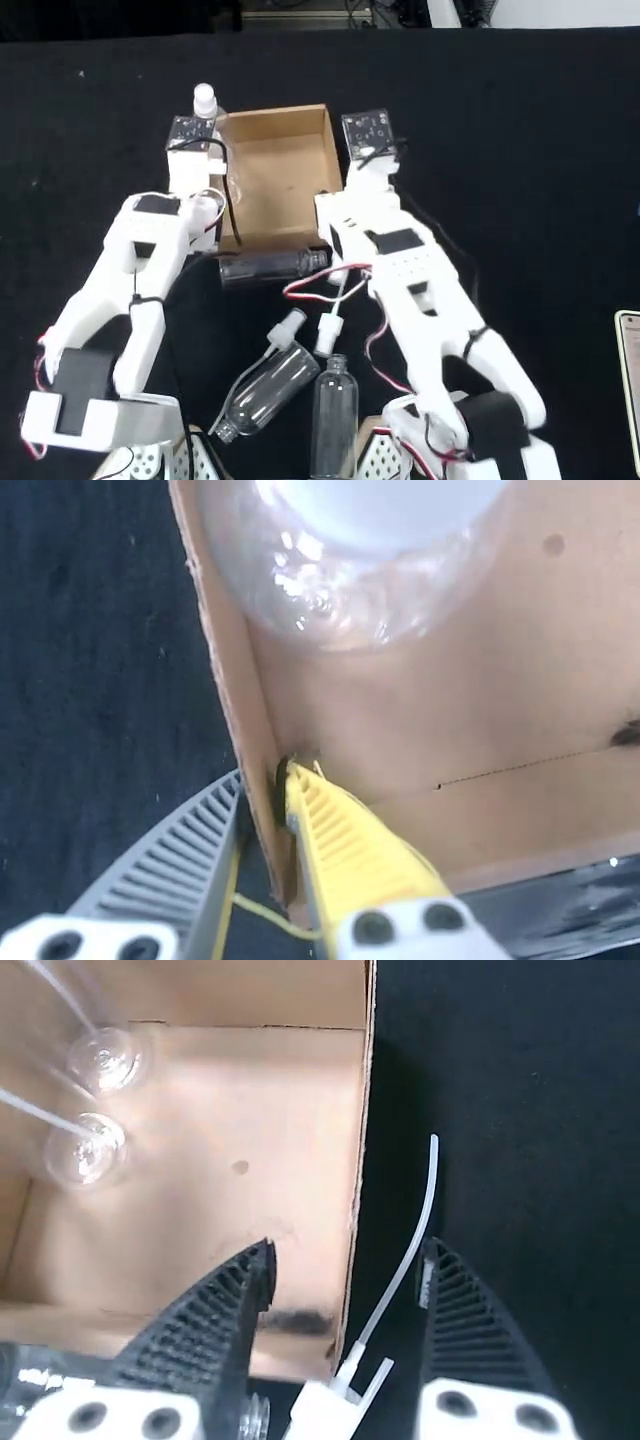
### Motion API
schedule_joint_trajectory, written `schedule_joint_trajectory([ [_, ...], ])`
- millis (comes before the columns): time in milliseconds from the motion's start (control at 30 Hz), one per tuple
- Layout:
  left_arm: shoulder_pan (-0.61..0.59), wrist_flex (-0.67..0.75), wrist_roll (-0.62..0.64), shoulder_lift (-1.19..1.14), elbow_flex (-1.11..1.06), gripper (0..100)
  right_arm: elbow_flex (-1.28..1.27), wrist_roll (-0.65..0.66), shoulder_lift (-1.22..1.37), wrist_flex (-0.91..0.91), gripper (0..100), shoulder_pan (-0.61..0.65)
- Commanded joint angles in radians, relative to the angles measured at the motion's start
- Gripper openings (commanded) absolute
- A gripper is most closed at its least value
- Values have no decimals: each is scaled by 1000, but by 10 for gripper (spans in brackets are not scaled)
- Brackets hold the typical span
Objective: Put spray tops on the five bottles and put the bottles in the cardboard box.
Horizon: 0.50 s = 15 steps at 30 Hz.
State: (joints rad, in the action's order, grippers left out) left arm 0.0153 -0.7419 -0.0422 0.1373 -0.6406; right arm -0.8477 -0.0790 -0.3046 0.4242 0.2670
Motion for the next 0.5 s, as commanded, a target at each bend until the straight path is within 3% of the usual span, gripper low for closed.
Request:
schedule_joint_trajectory([
  [0, 1, 8, -14, 124, -54, 37, 94, 6, 5, 31, 214, -35],
  [467, 2, 8, -8, 169, -82, 36, 163, 14, 137, 118, 266, -29],
])
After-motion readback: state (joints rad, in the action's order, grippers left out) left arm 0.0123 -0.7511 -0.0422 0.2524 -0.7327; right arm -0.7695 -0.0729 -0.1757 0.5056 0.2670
